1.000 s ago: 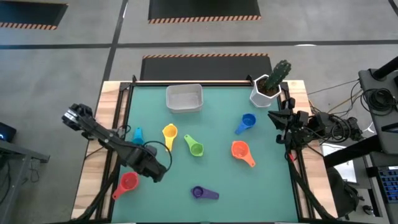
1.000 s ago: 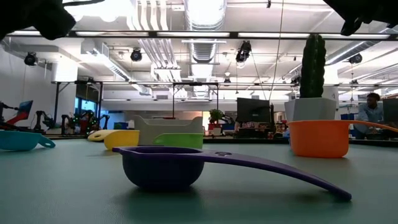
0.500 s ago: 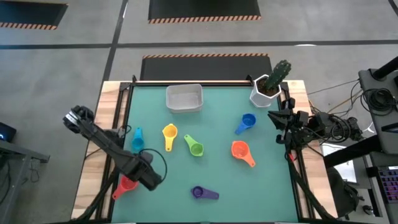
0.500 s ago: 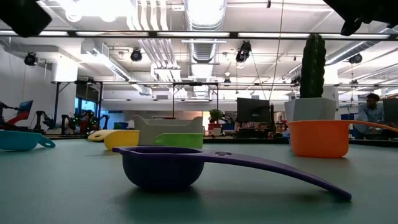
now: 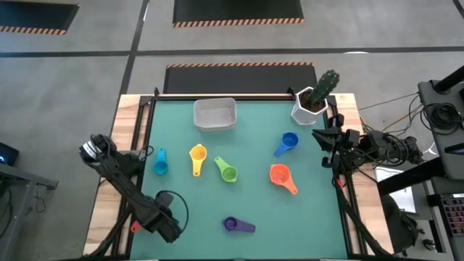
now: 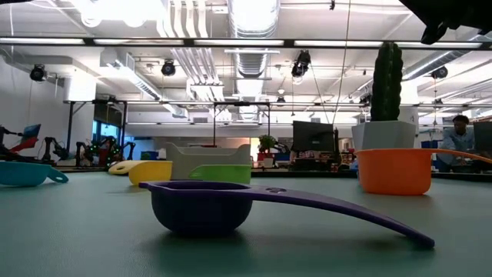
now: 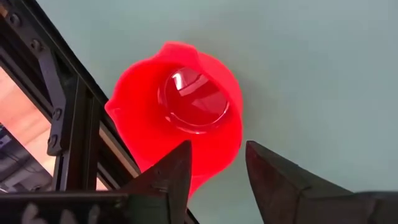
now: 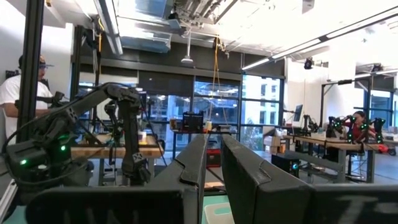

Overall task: Nest measuring cups in basket
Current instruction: Stack the red measuring cup on top of the orange measuring cup

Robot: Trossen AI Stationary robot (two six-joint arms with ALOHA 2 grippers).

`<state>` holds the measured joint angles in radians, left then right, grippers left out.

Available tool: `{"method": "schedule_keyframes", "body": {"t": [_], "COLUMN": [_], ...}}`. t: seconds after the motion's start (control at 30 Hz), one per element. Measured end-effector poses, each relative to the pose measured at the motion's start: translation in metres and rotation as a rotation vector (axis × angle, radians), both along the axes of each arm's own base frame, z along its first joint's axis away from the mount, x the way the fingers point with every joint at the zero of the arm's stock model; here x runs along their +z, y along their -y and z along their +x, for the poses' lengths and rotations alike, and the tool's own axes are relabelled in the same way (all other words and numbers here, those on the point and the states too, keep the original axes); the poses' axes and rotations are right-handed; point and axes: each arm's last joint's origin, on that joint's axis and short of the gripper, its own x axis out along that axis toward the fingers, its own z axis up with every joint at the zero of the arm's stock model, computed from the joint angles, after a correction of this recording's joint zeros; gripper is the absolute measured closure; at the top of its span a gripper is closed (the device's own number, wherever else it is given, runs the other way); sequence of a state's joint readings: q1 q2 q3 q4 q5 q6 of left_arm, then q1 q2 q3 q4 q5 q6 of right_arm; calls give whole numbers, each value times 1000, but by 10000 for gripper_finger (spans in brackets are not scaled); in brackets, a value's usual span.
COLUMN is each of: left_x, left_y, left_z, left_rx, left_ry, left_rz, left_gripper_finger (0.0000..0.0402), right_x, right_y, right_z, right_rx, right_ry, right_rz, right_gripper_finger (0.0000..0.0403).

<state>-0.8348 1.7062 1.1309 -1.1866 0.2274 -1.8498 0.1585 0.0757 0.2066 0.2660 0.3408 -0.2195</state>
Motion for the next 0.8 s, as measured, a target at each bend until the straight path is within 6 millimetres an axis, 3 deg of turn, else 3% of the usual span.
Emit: {"method": "schedule_keyframes", "body": {"t": [0.3, 0.8], "left_x": [-3, -4], "left_y": [1, 2], "left_z": [0, 3], "left_rx": [-3, -2], "left_ry": [0, 57], "left_rz": [14, 28], "left_gripper_finger": [312, 326], "right_x": [0, 0], "right_y": [0, 0], "right_z": [0, 0], "right_rx": [-4, -7], "right_ry": [-1, -3], "right_rz": [-10, -17], "right_gripper_finger": [365, 365]}}
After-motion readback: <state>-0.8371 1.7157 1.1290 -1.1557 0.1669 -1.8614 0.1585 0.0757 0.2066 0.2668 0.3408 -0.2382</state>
